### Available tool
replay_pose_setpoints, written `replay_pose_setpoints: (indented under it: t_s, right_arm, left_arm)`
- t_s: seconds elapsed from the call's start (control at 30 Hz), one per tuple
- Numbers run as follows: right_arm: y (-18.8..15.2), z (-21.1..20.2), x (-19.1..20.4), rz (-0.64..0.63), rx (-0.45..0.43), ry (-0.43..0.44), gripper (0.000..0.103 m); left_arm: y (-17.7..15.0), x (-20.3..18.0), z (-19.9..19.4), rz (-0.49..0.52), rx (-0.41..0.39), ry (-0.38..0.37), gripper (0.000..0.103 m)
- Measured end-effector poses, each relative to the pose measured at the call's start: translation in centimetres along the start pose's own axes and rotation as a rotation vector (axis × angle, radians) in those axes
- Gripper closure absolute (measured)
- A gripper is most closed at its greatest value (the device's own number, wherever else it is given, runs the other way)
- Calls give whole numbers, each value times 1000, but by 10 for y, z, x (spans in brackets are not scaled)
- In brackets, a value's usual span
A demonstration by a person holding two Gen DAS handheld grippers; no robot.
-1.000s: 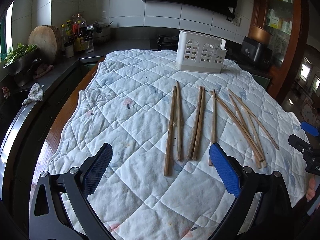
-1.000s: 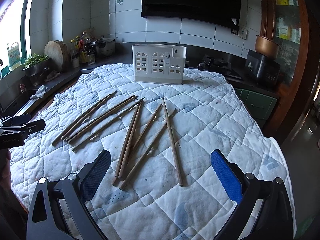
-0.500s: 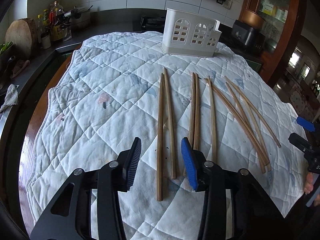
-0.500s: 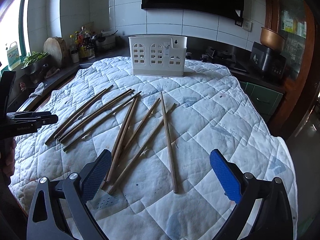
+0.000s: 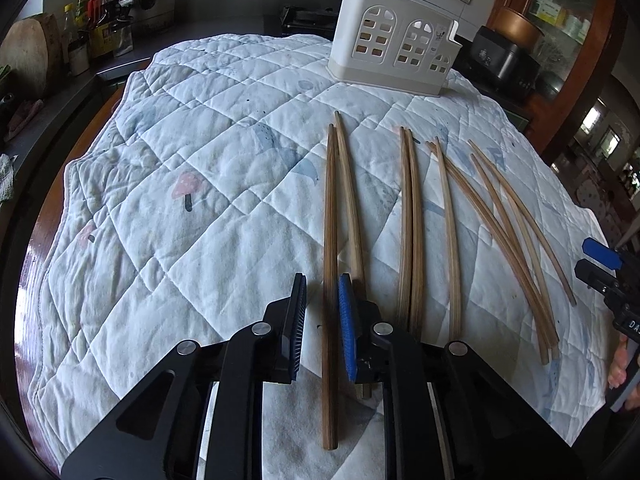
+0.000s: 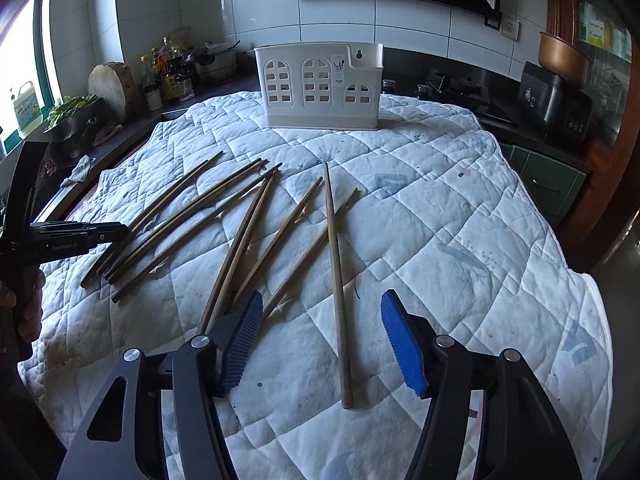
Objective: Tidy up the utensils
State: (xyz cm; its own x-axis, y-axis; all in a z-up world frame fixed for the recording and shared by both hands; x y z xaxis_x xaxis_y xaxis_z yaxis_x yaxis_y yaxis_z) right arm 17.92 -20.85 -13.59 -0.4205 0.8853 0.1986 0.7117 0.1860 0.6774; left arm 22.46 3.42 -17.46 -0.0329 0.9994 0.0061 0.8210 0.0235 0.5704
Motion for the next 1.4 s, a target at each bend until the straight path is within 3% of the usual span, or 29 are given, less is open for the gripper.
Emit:
replay_pose_setpoints:
  t_s: [0.27,0.67,1.0,1.1,1.13,1.4]
  right_arm:
    - [-5,13,-1,-1,42,23,72]
    - [-10,30,-10,-10,80,-27,91]
    - [-16,35,-17,0,84,-53,96]
    - [-16,33,-16,4,76,-53,96]
    - [-16,31,-16,5,69,-55,96]
    - [1,-1,0,-39,-4,-63,96]
  left_arm:
    - [-1,0,2,-15,7,-4,87]
    - [-10,0,-3,-50,-1,-15,87]
    - [-9,1,-1,-55,-21,-10,87]
    - [-9,1,-1,-35,-33,21,92]
    - [-8,1,-2,-37,-33,21,96]
    - [3,6,-27,-26,-80,15,97]
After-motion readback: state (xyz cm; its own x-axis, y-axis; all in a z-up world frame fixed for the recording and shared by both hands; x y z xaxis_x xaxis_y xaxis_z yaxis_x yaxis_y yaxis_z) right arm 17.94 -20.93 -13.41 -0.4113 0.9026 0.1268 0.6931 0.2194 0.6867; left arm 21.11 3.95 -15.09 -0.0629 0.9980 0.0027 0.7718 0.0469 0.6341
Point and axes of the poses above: each gripper's, at about its wrist camera, not at the fingertips, and z roughly the way its jaws point, x to its left, y to its top, the point moved 10 cm from there along z, roughly the way its jaws point, and after that the axes turned 13 degrees about y, right-handed, at the moved point
